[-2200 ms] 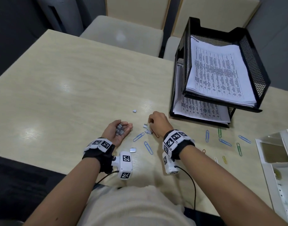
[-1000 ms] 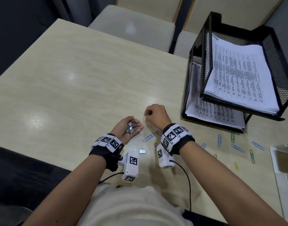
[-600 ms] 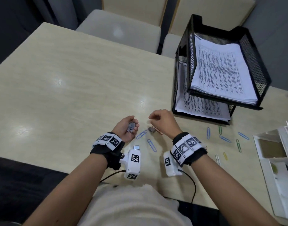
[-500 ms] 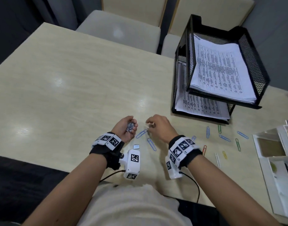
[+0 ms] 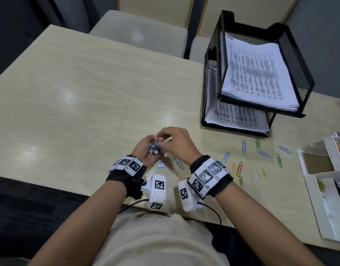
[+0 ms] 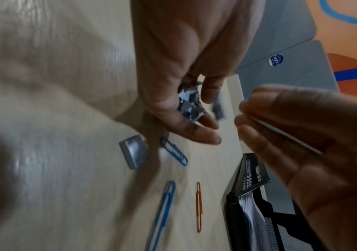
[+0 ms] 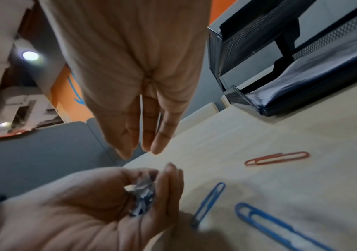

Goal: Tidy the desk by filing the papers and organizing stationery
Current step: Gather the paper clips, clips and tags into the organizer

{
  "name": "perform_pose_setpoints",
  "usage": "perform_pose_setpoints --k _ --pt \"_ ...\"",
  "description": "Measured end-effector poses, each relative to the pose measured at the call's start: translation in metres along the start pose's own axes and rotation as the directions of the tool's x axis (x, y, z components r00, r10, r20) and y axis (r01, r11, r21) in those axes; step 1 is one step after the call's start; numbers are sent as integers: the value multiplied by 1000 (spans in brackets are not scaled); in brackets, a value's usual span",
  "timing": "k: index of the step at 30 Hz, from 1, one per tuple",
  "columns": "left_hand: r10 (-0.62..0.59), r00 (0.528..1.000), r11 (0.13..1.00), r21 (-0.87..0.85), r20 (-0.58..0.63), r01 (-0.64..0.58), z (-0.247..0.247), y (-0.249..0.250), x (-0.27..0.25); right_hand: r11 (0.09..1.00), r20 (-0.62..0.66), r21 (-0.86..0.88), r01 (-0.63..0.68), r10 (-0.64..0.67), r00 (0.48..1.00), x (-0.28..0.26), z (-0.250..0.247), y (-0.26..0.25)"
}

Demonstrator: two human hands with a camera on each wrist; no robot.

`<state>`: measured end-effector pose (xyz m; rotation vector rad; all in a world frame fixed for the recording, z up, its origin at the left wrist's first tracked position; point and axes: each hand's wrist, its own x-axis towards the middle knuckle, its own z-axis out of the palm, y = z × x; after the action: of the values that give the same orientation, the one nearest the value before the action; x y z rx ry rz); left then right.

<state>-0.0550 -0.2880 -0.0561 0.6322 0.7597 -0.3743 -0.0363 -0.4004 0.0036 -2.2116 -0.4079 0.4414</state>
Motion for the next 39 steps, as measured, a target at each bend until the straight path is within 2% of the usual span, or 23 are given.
perform_pose_setpoints --k 2,5,8,11,13,16,19,21,22,24,25,26,29,31,34,36,39 --pt "14 999 1000 -8 -35 -14 -4 2 -1 1000 -32 9 7 -7 999 -3 3 -2" --pt "41 995 999 40 -96 -37 -17 9 -7 994 -33 -105 -37 34 999 -10 9 11" --pt "58 991 998 31 -120 -55 -28 13 -11 964 120 -265 -12 45 992 -28 26 27" --pt "45 991 998 45 -125 -40 -29 9 -13 922 244 -364 130 -40 969 -46 40 37" --pt "34 993 996 83 -112 -25 -22 2 -12 899 276 -404 171 -59 959 -55 38 43" --pt "-5 997 990 138 -76 15 -1 -17 -11 917 220 -387 92 -5 976 -75 23 60" --pt "-65 997 981 184 -30 70 32 -42 -10 971 -4 -178 -159 161 987 -103 -9 78" --pt "-95 995 962 257 7 90 63 -65 -7 942 -169 128 -309 328 929 -122 -41 89" --pt "-107 994 946 309 26 93 80 -78 -6 876 -194 331 -352 428 883 -132 -59 94" --pt "-136 988 903 420 70 95 117 -107 -4 648 -126 678 -347 568 813 -156 -97 107" --pt "-157 983 878 469 93 95 134 -122 -4 562 -110 763 -318 598 794 -170 -116 113" --pt "-187 975 854 511 121 100 153 -139 -4 533 -131 795 -288 615 778 -184 -134 120" --pt "-328 921 795 588 212 148 204 -194 -8 611 -304 742 -274 672 675 -229 -180 147" --pt "-412 878 752 635 245 175 233 -230 -12 661 -410 663 -351 713 570 -256 -202 168" --pt "-470 854 685 703 223 193 269 -279 -18 688 -551 519 -507 723 417 -289 -224 197" --pt "-479 856 660 722 193 206 287 -308 -23 695 -611 394 -601 687 394 -304 -232 212" --pt "-485 857 655 721 174 225 306 -337 -29 681 -609 275 -679 669 425 -313 -233 231"
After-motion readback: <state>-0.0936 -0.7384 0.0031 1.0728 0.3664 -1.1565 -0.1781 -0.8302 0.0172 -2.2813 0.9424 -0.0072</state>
